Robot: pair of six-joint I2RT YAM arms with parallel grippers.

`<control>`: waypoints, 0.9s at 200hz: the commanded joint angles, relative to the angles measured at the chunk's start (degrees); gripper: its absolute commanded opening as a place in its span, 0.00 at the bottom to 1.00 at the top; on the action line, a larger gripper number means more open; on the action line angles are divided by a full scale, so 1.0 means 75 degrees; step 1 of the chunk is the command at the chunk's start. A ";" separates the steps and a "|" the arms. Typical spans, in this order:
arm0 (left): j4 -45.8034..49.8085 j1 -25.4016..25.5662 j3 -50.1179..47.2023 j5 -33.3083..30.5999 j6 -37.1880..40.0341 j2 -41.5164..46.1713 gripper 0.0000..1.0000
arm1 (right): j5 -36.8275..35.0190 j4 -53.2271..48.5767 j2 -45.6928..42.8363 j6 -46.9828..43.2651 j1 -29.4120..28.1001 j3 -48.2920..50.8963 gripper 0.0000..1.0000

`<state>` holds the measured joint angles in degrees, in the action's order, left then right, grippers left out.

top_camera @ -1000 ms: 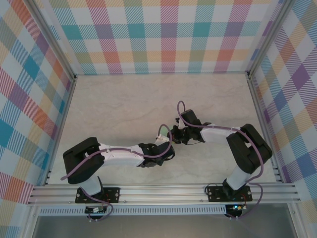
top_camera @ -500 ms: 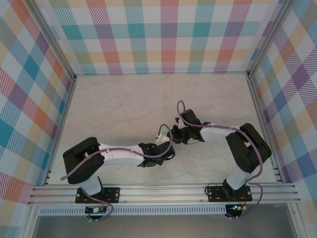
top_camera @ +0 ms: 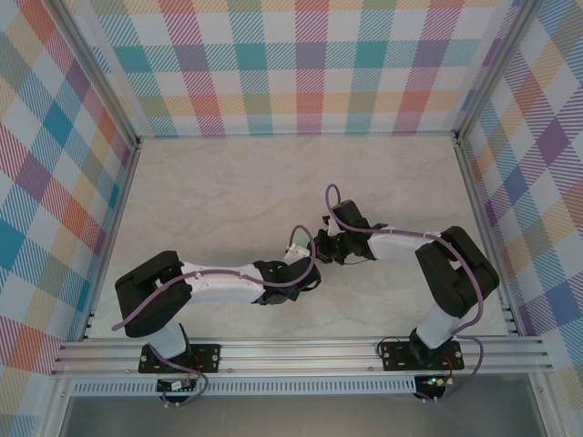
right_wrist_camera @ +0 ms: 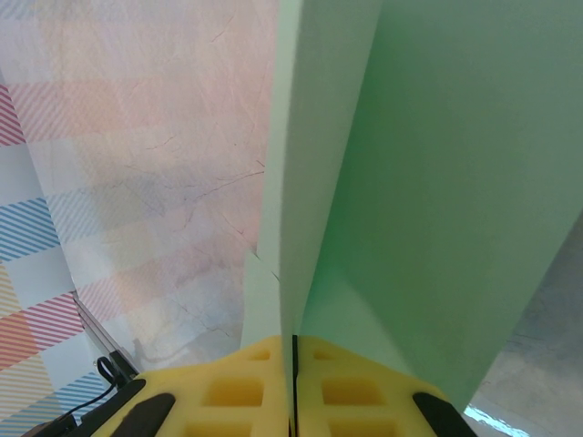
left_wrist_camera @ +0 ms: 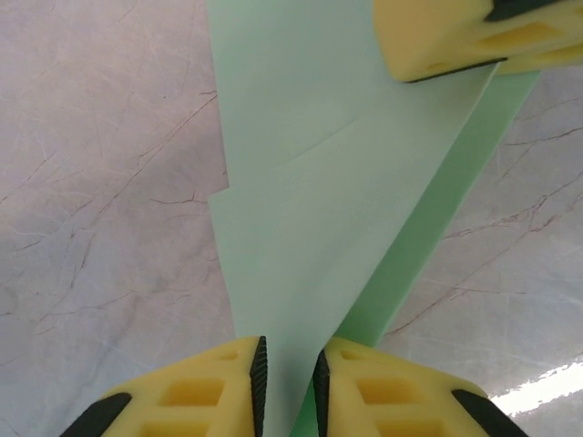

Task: Fold a paper plane with a square sheet of paper (pick it up from the middle)
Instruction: Fourth fold the wing at the center of the table.

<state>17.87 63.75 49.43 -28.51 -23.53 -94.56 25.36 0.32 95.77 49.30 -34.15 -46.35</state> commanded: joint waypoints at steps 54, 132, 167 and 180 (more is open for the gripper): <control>-0.0192 -0.0188 -0.0169 0.0358 0.0073 0.0217 0.06 | 0.0158 -0.0207 0.0066 -0.0057 -0.0029 -0.0254 0.08; -0.1381 -0.0851 -0.0849 0.2046 -0.0097 0.0684 0.00 | -0.0108 -0.0825 -0.0454 -0.0484 -0.0029 -0.0220 0.32; -0.1869 -0.1309 -0.1224 0.2966 -0.0161 0.0895 0.00 | -0.0444 -0.1275 -0.0956 -0.0796 -0.0028 -0.0116 0.46; -0.2102 -0.1513 -0.1371 0.3330 -0.0192 0.0936 0.00 | -0.0499 -0.1414 -0.1095 -0.0908 -0.0029 -0.0077 0.47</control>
<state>6.31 54.92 41.28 -10.26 -23.68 -89.27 23.35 -6.50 90.63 45.41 -34.15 -46.63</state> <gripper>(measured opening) 0.047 0.460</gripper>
